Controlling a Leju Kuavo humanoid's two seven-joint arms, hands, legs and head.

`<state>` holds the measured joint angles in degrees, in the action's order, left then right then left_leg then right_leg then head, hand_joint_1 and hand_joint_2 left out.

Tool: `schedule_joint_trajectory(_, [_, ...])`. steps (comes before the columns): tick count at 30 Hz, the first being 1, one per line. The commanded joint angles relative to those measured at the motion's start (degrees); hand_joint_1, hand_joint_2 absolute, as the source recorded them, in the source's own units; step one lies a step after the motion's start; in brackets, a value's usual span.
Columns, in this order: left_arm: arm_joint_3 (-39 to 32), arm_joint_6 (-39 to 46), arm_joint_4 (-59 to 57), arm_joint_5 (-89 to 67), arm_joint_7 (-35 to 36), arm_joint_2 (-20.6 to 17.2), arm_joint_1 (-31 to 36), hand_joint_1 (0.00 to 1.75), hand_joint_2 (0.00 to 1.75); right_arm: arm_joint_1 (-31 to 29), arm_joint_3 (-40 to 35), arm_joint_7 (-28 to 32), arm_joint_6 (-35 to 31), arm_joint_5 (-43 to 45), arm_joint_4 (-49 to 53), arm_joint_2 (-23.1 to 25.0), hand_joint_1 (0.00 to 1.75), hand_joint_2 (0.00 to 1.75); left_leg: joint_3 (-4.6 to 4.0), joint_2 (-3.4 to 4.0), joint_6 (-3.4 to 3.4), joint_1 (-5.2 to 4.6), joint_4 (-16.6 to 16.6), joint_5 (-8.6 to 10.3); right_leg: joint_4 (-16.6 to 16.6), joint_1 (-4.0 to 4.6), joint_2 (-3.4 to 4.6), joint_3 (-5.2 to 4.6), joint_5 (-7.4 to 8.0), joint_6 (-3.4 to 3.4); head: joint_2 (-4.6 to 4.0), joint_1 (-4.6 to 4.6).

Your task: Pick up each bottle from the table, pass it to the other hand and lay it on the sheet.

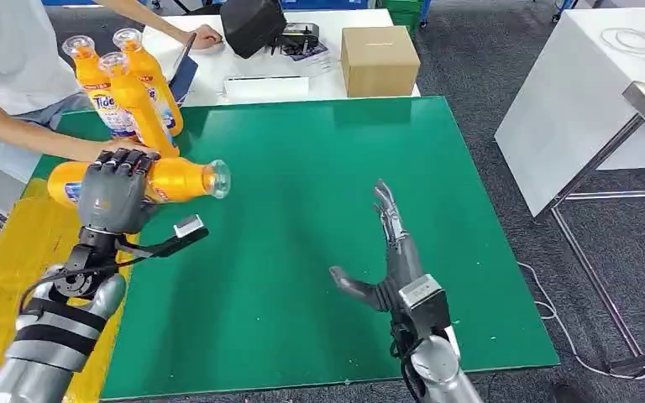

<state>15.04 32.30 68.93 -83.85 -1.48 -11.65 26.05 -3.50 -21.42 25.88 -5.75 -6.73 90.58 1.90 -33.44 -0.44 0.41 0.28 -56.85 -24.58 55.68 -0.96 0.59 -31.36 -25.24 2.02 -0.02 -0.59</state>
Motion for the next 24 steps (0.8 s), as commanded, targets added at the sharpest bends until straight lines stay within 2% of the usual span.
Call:
schedule_joint_trajectory(1, [2.0,-4.9,-18.7,0.8,-0.3,-5.0,4.4,1.75,1.75,1.9,6.9,-0.4,1.4,1.4,4.3,-1.7,0.00,1.75,0.29,-0.07,-0.04,0.08,0.1,-0.10,-0.1,0.11,-0.17,0.37,-0.11,-0.12,0.00,0.00])
schedule_joint_trajectory(7, [3.0,-11.5,-18.3,6.8,-2.8,-5.5,2.6,1.75,1.75,2.2,8.5,-0.8,1.5,1.0,3.4,-1.1,0.00,1.75,0.12,0.00,-0.02,0.05,0.0,-0.07,-0.1,0.07,-0.08,0.19,-0.06,-0.08,0.00,0.02])
schedule_joint_trajectory(10, [2.4,-17.9,-15.7,14.7,-5.4,-5.5,0.1,1.75,1.75,2.9,9.3,-1.3,1.3,0.4,3.5,-0.8,0.00,1.75,-0.02,0.00,-0.02,0.02,0.0,-0.04,-0.1,0.03,-0.05,0.04,-0.04,-0.05,0.00,0.04])
schedule_joint_trajectory(11, [2.5,-18.0,-15.5,14.7,-5.4,-5.7,-0.4,1.75,1.75,3.0,9.4,-1.3,1.3,0.4,3.5,-0.9,0.00,1.75,0.20,0.02,-0.04,0.12,0.0,-0.14,-0.1,0.14,-0.10,0.32,-0.11,-0.14,0.00,0.02])
schedule_joint_trajectory(12, [2.8,-18.1,-14.5,15.1,-5.3,-6.0,-1.0,1.75,1.75,3.1,9.6,-1.3,1.3,0.4,3.5,-0.8,0.00,1.75,0.03,0.01,-0.02,0.00,0.1,-0.04,-0.1,0.01,-0.04,0.09,-0.04,-0.05,0.00,0.02])
schedule_joint_trajectory(19, [1.6,-21.8,-8.9,23.2,-6.7,-6.1,-5.6,1.75,1.75,3.9,10.7,-1.7,1.1,0.0,3.6,-0.5,0.00,1.75,-0.01,-0.01,-0.02,0.04,0.0,-0.08,0.0,0.06,-0.08,0.07,-0.07,-0.07,0.00,0.02])
schedule_joint_trajectory(24, [2.5,-22.7,-7.4,23.1,-5.6,-7.2,-7.8,1.75,1.75,3.6,11.0,-2.1,1.0,-0.4,2.6,-0.3,0.00,1.75,0.00,0.04,-0.02,0.01,0.0,-0.06,-0.1,0.02,-0.01,0.05,-0.04,-0.05,0.00,0.02])
